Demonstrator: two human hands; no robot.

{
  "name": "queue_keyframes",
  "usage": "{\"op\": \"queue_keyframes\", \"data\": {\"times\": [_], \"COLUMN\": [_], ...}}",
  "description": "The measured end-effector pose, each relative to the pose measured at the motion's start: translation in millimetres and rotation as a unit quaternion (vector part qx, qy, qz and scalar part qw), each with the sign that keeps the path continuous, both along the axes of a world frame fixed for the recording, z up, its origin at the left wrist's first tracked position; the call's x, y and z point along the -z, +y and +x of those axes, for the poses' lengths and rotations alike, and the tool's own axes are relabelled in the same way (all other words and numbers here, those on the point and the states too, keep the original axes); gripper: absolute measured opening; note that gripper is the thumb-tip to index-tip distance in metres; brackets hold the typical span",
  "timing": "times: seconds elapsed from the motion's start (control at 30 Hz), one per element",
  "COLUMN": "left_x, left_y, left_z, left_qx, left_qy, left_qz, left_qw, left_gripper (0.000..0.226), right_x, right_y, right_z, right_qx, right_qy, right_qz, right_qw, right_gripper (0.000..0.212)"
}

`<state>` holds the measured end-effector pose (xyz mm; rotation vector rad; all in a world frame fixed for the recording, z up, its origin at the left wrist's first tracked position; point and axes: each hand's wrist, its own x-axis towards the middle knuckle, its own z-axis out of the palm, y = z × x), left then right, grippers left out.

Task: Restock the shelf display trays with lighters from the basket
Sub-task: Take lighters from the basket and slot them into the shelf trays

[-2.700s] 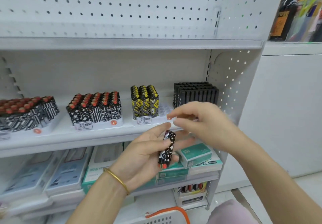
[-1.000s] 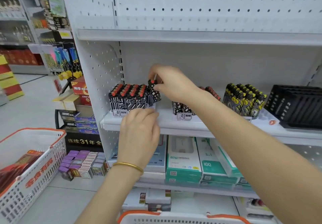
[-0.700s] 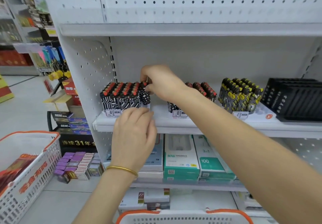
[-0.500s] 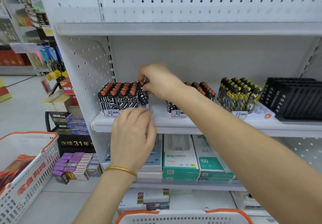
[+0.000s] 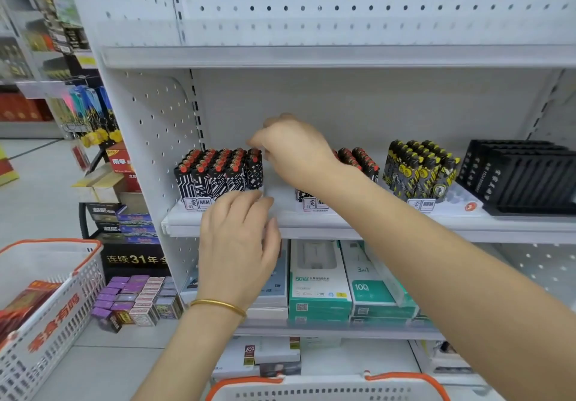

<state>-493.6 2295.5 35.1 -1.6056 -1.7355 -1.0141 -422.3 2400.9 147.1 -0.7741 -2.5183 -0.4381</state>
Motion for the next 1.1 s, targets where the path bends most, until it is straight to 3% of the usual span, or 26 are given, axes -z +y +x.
{"op": "queue_keyframes", "data": {"times": [0.13,0.3,0.47,0.63,0.87,1.0,1.1], "left_x": [0.5,34.0,114.6,191.8,304.1,376.6,417.2], "left_y": [-16.6,-37.1,-44.0,-39.8,-29.5,-45.9,-59.3], "left_z": [21.5,66.0,110.9,144.3,165.2,160.7,166.0], "left_qx": [0.035,0.117,0.174,0.186,0.192,0.206,0.231], "left_qy": [0.007,0.018,0.033,0.052,0.046,0.018,0.041], "left_qz": [0.04,0.031,-0.133,-0.302,-0.562,-0.72,-0.788], "left_qw": [0.999,0.993,0.975,0.933,0.803,0.662,0.569], "left_gripper": [0.027,0.023,0.026,0.031,0.033,0.037,0.04], "right_x": [-3.6,50.1,150.6,246.0,341.7,370.9,388.3], "right_y": [-27.8,-73.8,-92.7,-95.1,-99.5,-98.8,-98.3], "right_z": [49.6,137.5,203.4,250.9,280.0,281.1,283.9], "right_qx": [-0.043,-0.072,0.024,0.107,0.173,0.189,0.22], "right_qy": [0.097,0.183,0.138,0.066,-0.037,-0.075,-0.08], "right_qz": [-0.083,-0.203,-0.374,-0.48,-0.579,-0.645,-0.673], "right_qw": [0.991,0.959,0.917,0.868,0.796,0.736,0.701], "right_gripper": [0.031,0.019,0.018,0.021,0.021,0.023,0.022]}}
